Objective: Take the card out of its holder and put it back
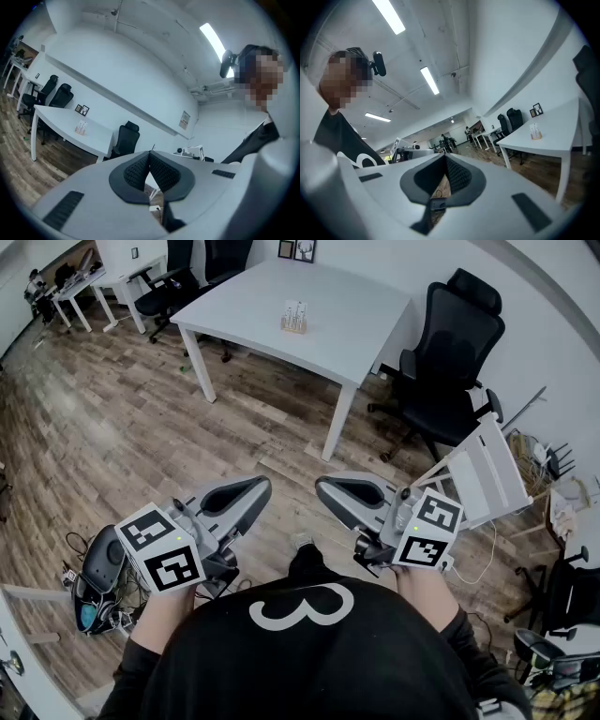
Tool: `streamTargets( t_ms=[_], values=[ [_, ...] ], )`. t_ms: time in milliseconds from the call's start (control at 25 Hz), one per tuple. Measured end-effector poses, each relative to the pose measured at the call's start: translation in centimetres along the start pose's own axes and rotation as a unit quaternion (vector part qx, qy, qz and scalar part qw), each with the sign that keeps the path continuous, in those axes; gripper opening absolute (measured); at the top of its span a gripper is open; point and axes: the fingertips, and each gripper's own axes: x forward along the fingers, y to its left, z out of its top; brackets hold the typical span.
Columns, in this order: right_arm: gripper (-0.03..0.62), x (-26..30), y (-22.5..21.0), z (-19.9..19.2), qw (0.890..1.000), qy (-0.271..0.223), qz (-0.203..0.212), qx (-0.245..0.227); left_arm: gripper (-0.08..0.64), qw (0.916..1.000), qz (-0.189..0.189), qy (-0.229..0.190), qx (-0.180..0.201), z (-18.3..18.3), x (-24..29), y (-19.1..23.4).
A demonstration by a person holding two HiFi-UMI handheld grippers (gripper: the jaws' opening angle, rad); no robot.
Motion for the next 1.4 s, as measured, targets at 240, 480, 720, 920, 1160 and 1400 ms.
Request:
streamTargets(
  t_ms=[240,480,720,920,1160,1400],
  values=[
    [0.008,0.5,-0.4,-0.1,1.0,0.007,0.002,-0.006,0.011,0.9999,-0.002,0.009,0.013,-0.3,0.6,0.2],
    [0.008,1.5,-2.0,0.0,1.0,0.015,0.006,0.002,0.011,0.9999,-0.001,0.011,0.005,0.1,1.4,1.7],
    [0.009,2.9,-5.0,-0.1,1.0,0.02,0.013,0.02,0.011,0.9998,0.005,0.014,-0.012,0.2,2.8,4.4],
    [0.009,4.1,-8.8,0.3,0.999,0.026,0.017,0.035,0.011,0.9994,0.013,0.019,-0.026,1.0,5.3,7.5],
    [0.009,6.1,-14.5,1.6,0.998,0.03,0.026,0.053,0.011,0.9985,0.023,0.025,-0.042,2.4,8.8,12.0],
    [0.009,7.0,-20.3,3.7,0.997,0.033,0.034,0.061,0.011,0.9975,0.037,0.023,-0.056,4.5,13.1,16.3]
  ],
)
